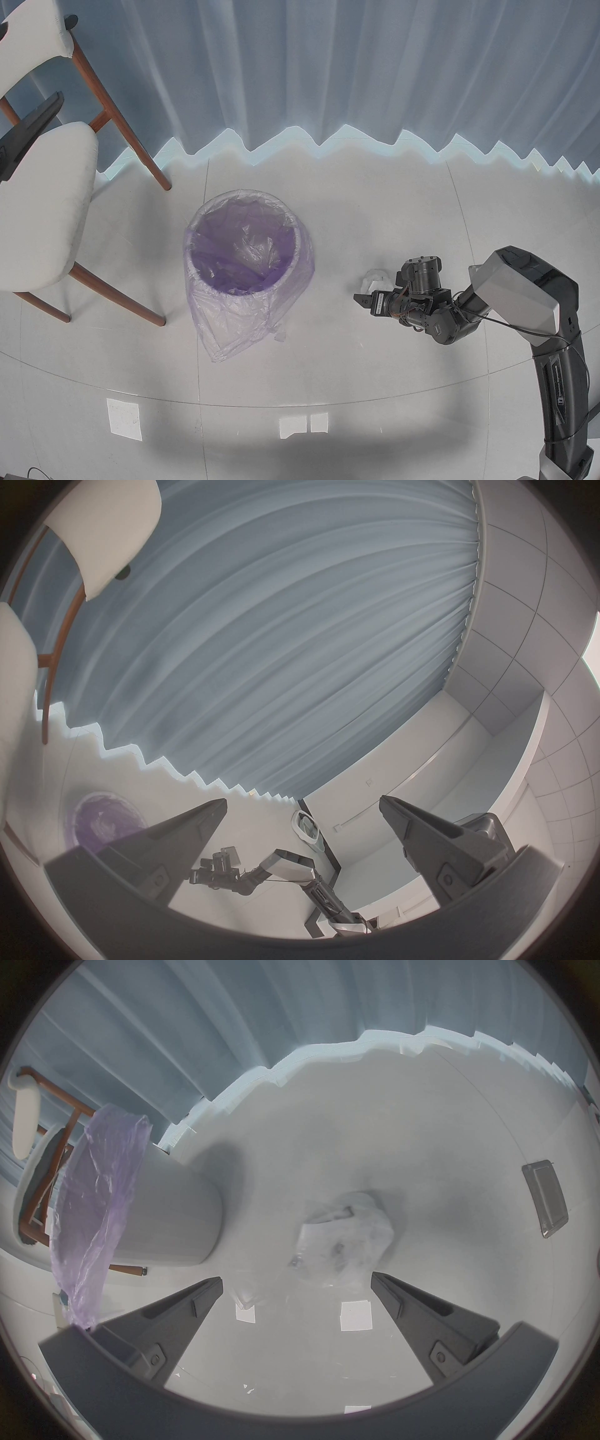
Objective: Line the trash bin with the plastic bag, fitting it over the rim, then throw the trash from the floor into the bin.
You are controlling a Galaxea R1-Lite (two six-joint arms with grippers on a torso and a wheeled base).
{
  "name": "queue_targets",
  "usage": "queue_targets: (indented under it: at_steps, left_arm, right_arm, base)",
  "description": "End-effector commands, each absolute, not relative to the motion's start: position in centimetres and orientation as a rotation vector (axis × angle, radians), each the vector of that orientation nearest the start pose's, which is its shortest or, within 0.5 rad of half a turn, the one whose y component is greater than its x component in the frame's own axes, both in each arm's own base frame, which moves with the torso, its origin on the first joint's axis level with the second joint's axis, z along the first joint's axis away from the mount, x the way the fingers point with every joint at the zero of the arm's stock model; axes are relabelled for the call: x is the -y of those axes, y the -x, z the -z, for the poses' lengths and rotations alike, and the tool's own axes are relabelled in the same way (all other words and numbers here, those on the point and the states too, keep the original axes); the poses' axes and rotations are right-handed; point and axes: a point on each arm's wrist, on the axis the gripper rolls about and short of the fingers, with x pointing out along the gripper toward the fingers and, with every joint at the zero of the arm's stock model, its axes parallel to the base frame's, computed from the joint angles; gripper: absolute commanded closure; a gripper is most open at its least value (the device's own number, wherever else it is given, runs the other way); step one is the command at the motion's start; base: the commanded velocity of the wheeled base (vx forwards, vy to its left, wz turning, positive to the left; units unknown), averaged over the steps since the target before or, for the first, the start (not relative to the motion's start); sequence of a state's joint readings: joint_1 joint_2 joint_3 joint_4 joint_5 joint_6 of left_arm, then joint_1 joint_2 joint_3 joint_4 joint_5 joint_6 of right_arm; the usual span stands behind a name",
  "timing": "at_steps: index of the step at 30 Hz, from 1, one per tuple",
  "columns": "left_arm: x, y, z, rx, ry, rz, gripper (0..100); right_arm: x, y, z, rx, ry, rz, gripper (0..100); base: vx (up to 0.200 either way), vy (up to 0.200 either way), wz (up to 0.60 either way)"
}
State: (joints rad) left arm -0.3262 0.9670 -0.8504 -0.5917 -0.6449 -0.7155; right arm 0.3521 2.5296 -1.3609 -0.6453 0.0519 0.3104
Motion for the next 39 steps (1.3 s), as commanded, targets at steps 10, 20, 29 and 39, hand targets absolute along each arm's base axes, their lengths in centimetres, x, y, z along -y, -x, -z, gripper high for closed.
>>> queue_targets:
  at_steps: [10, 20, 29, 39]
  left_arm:
    - [4.4, -8.5, -34.7, 0.137, 0.561, 1.087, 0]
    - [4.4, -8.4, -34.6, 0.135, 0.562, 1.093, 0]
    - [4.2, -7.9, -34.9, 0.152, 0.558, 1.104, 0]
    - [3.4, -6.0, -33.8, 0.149, 0.558, 1.081, 0]
  right_arm:
    - [-15.3, -47.5, 3.4, -0.521, -0.212, -0.220, 0]
    - [-13.1, -48.5, 4.8, -0.507, -0.175, -0.133, 100]
    - [-12.4, -43.8, -6.0, -0.340, -0.319, -0.101, 100]
    - [-13.9, -27.2, -15.1, -0.323, -0.391, -0.455, 100]
  base:
    - [0.000, 0.000, 0.00]
    - [0.000, 0.000, 0.00]
    - [0.000, 0.000, 0.00]
    - [0.060, 0.060, 0.00]
